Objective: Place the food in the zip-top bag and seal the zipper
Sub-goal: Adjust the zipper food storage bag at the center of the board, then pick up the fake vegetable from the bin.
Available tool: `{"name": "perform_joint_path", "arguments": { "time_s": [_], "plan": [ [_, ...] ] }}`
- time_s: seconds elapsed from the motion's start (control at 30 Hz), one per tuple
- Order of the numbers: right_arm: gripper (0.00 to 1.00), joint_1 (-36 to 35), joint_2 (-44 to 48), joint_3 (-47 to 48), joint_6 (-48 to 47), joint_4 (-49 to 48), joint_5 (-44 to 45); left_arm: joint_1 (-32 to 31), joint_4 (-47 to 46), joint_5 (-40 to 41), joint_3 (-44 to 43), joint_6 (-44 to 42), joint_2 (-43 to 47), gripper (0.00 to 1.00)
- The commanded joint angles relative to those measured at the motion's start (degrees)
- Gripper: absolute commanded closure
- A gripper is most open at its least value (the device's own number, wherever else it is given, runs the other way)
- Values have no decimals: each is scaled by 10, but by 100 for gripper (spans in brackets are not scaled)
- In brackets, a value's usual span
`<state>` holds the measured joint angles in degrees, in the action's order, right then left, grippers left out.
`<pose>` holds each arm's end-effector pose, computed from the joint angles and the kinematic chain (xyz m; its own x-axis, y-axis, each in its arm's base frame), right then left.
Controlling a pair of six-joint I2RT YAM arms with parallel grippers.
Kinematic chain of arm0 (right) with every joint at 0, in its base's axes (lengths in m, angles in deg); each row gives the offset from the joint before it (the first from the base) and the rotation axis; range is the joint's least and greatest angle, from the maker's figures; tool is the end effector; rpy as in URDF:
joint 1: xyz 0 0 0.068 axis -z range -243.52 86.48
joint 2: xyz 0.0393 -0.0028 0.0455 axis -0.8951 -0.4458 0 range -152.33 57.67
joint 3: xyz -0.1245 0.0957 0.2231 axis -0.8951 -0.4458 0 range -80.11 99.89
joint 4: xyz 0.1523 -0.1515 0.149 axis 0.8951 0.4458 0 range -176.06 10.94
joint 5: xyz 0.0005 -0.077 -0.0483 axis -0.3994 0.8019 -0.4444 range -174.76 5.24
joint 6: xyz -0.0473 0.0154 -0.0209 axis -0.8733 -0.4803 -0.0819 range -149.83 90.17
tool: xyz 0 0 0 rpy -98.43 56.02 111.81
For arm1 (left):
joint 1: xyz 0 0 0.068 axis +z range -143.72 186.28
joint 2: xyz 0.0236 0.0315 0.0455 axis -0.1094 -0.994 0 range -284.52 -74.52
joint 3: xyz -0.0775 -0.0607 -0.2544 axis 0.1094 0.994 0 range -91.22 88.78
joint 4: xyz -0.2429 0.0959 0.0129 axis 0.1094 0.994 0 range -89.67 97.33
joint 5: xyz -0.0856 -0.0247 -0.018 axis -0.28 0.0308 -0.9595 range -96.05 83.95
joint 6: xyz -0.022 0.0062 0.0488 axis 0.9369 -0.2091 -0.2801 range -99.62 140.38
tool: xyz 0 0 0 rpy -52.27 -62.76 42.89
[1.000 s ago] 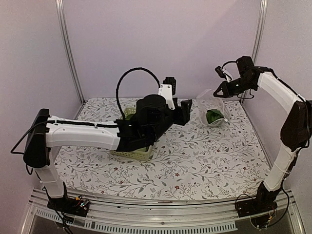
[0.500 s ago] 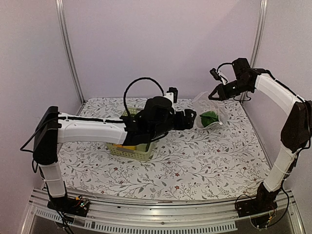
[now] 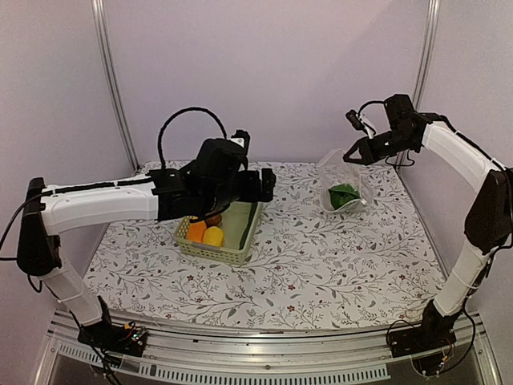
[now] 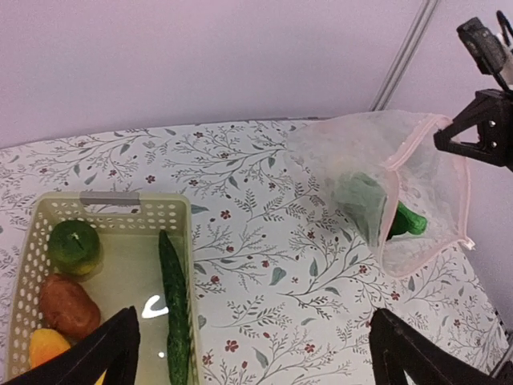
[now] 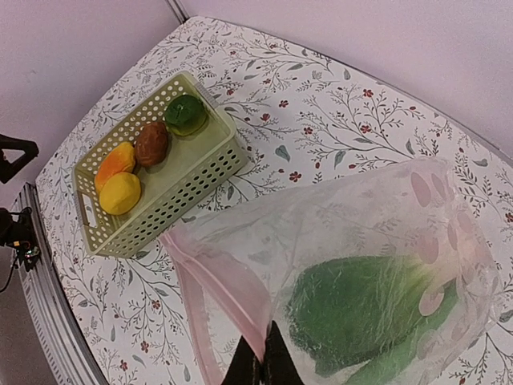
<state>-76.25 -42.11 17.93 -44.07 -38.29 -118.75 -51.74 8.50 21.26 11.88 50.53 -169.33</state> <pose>0.3651 0.1029 0.3475 -0.5869 -0.3417 -0.7340 -0.7028 0.6650 0.2524 0.2196 -0.3210 0.3119 -0.4702 -0.0895 -0.8780 0.3461 0.8964 -0.2768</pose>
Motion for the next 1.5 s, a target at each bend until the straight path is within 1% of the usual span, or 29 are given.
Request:
{"name": "perform_joint_path", "arguments": {
  "time_s": [0.0,0.03,0.07,0.1,0.13,0.2,0.23,0.3,0.4,0.43,0.47,0.5,0.53,0.7,0.83,0.97,1.1,1.27,1.37,1.47],
  "plan": [
    [100,0,29,-22,-13,-25,-15,46,172,87,-10,48,21,0],
    [100,2,33,-30,-15,-32,-17,65,250,86,-31,70,10,0],
    [100,4,35,-38,-16,-38,-18,85,293,65,-48,71,-1,0],
    [100,6,37,-42,-16,-43,-19,103,303,25,-55,36,-6,0],
    [100,9,37,-45,-15,-45,-23,116,307,-6,-56,7,-8,0],
    [100,15,36,-46,-14,-45,-33,133,301,-41,-48,-8,-3,0],
    [100,18,36,-48,-15,-45,-35,140,285,-63,-39,-12,2,0],
    [100,21,41,-56,-18,-46,-33,153,247,-110,-22,-9,9,4],
    [100,21,55,-67,-21,-47,-32,182,213,-185,-23,-6,-3,19],
    [100,21,59,-70,-21,-47,-35,190,212,-199,-31,-3,-14,25],
    [100,21,61,-72,-22,-47,-36,196,212,-213,-42,-2,-26,34],
    [100,21,64,-73,-22,-47,-37,202,215,-225,-56,1,-42,40],
    [100,21,64,-73,-22,-47,-38,208,221,-231,-73,8,-59,43],
    [100,21,53,-64,-23,-34,-36,222,271,-237,-164,7,-149,44],
    [100,21,43,-55,-29,-18,-31,229,252,-265,-185,10,-184,46],
    [100,21,35,-50,-34,-11,-21,235,225,-268,-203,15,-216,48],
    [100,21,29,-50,-35,-8,-20,237,228,-290,-245,19,-261,52],
    [100,21,22,-51,-35,-6,-16,238,251,-295,-283,26,-302,52],
    [100,21,24,-50,-36,-5,-13,236,260,-306,-275,29,-303,54],
    [100,21,26,-51,-37,-4,-12,231,260,-308,-230,30,-278,54]
  ]
}}
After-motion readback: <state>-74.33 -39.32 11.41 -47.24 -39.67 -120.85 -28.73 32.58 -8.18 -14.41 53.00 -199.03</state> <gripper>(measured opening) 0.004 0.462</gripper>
